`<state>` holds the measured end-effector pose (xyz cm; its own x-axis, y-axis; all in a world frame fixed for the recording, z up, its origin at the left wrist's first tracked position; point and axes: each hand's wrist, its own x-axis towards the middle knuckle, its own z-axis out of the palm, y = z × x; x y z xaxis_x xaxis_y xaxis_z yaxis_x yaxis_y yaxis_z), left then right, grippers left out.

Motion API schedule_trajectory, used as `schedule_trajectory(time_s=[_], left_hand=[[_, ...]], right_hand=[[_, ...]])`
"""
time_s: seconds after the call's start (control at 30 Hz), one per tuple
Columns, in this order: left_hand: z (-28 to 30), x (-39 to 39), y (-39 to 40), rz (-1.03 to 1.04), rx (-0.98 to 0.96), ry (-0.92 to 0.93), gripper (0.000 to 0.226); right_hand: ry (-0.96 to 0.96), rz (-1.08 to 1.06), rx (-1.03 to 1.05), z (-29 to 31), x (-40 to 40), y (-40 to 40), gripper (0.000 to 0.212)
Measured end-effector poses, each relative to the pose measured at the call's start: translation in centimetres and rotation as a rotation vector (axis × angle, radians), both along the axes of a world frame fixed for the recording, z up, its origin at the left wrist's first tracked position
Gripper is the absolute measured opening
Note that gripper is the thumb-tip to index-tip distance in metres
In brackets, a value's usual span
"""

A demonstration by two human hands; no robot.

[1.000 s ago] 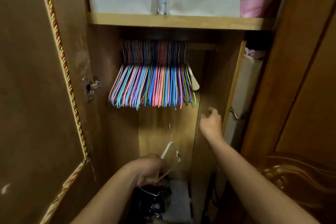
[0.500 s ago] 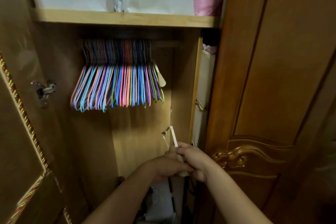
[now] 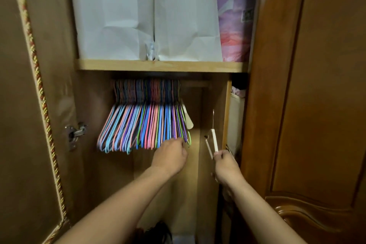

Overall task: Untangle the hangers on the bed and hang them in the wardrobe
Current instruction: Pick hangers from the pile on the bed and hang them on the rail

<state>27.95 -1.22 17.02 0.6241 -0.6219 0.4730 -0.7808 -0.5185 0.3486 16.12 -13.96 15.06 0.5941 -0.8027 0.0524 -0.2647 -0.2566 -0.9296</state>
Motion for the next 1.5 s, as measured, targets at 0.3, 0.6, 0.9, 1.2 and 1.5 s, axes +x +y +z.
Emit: schedule_trajectory(time_s=[0.3,0.6,0.9,1.2,1.5], left_hand=[[1.7,2.3,-2.4,0.147,0.555,-0.691,0.048],[1.4,3.7,0.5,0.152,0.544,-0.611,0.058],[1.3,4.2,2.0,0.125,0.518,-0.466,0.064],[0.0,1.1,3.9,0.228,0.318,-0.236,0.056],[-8.0,-8.6,11.9,0.632,0.12,0.274,0.028]], right_hand=[[-0.03,0.053,-0.268,10.1,7.3,-2.4,0.028],[0.072,0.131,-0.216,12.4,14.6,-6.0,0.028],[0.169,0.25,-0.267,10.8,14.5,-3.7,0.034],[-0.261,0.028,-0.79,6.5,9.7,1.1,0.032],[-0.123,0.733,-0.62,-3.7,5.3,9.3,0.023]])
